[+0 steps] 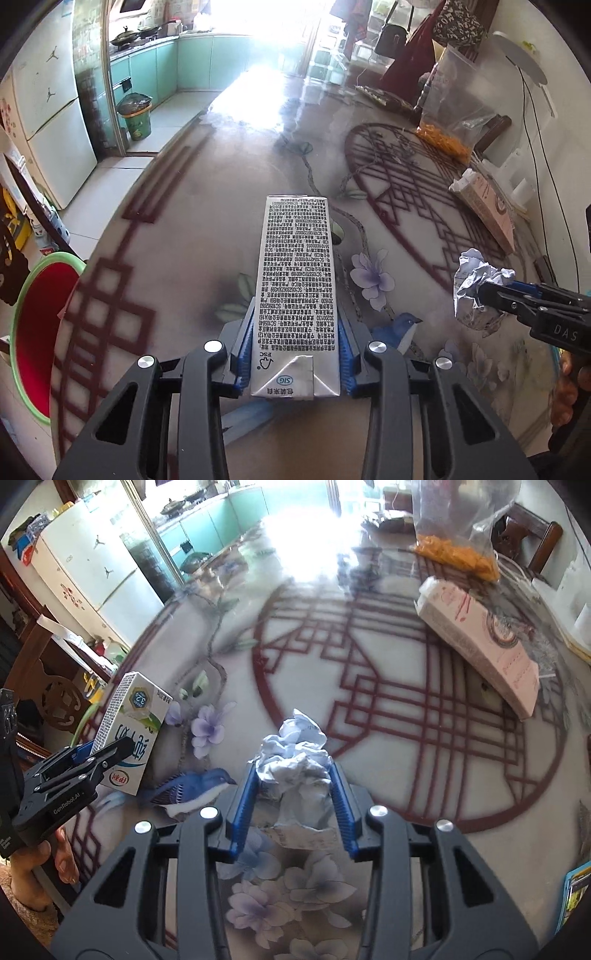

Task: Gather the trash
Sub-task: 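Carry the carton and foil to the red bucket and open both tools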

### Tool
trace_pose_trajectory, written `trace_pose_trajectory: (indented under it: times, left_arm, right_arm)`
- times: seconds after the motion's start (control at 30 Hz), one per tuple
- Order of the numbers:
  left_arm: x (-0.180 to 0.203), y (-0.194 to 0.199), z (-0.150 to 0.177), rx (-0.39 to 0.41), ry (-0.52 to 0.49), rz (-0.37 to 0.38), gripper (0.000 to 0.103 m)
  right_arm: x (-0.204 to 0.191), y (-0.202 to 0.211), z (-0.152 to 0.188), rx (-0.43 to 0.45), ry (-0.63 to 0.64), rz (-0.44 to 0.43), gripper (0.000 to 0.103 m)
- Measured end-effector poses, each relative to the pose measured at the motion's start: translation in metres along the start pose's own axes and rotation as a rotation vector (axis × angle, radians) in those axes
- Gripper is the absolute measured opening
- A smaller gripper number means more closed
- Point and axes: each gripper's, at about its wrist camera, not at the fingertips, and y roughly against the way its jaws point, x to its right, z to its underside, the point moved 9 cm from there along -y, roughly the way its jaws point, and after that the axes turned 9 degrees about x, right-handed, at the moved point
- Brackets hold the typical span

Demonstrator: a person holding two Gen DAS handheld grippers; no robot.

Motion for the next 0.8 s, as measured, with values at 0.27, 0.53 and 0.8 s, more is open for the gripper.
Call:
trace_pose_trajectory:
  times: [0.27, 0.53, 0.8]
  left_arm:
    - [-0.026, 0.033, -0.014, 0.061, 0.026, 0.001, 0.034]
    - [-0.087, 0.067, -0.025, 0.120, 0.090, -0.065, 0.034]
    - [-0.152, 0.094, -0.023, 0.150, 0.187, -0.133, 0.034]
  right_arm:
    - [-0.033, 0.013, 0.002, 0.074, -0.007, -0.009, 0.039]
    - [-0.082, 0.015, 0.009, 0.127, 0.025, -0.041, 0.039]
    - [-0.133, 0.015, 0.007, 0.152, 0.029, -0.110, 0.039]
